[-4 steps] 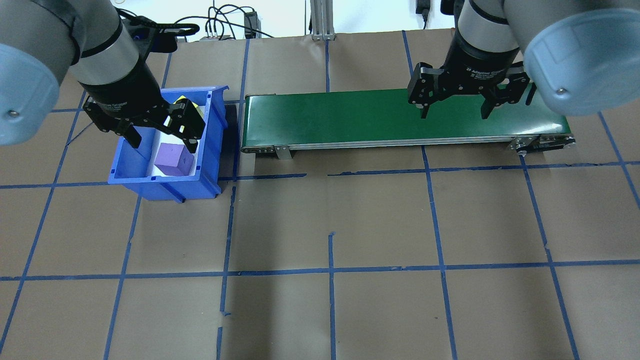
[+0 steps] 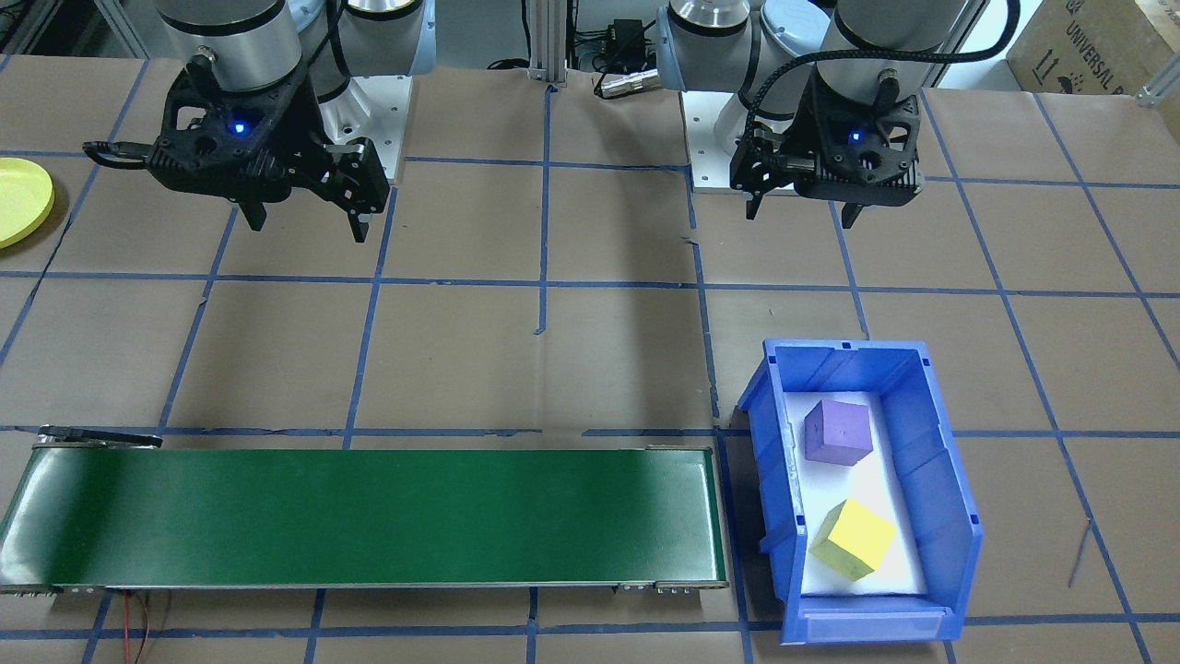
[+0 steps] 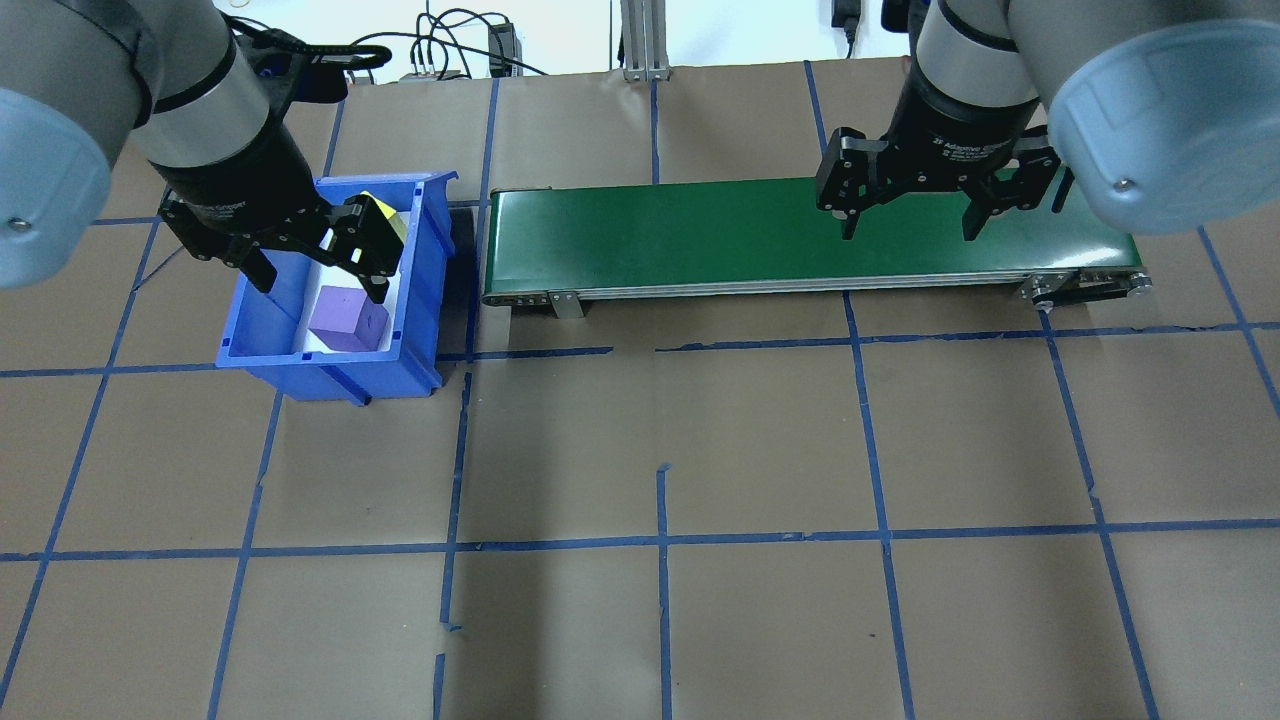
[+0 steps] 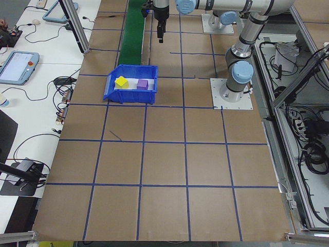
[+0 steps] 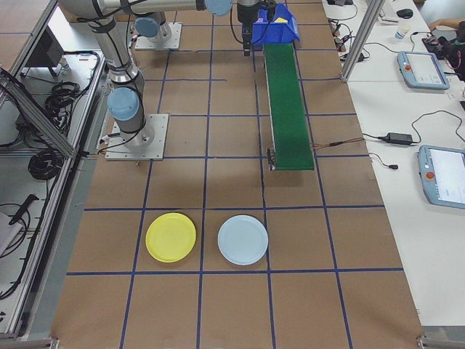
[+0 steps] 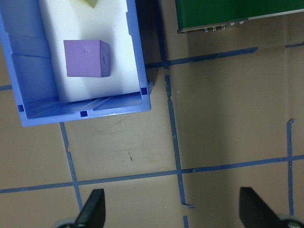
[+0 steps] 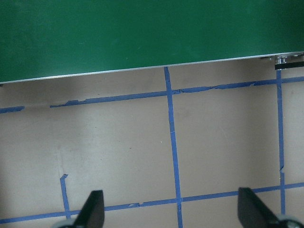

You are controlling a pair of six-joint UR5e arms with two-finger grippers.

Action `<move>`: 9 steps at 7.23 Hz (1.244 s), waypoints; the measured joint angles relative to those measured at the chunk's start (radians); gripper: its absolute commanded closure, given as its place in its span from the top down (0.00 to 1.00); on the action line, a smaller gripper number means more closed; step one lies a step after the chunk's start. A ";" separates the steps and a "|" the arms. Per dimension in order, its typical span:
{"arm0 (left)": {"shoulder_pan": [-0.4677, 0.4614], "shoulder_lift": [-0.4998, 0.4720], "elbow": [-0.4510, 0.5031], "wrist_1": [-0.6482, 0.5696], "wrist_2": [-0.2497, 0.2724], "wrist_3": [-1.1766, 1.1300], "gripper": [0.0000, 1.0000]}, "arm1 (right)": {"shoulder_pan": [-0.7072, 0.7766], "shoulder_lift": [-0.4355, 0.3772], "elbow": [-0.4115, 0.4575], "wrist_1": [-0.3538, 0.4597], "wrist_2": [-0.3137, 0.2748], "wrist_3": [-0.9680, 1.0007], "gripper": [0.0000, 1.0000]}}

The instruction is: Move block left to right into plate

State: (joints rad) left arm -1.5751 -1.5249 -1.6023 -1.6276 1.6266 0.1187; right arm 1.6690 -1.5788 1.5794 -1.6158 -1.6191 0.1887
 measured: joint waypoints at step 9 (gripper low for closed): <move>0.199 -0.279 -0.007 0.314 0.002 0.196 1.00 | 0.000 -0.002 0.013 -0.003 -0.003 0.000 1.00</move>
State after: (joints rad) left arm -1.3761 -1.8037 -1.6090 -1.3133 1.6284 0.3144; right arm 1.6690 -1.5813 1.5920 -1.6183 -1.6218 0.1887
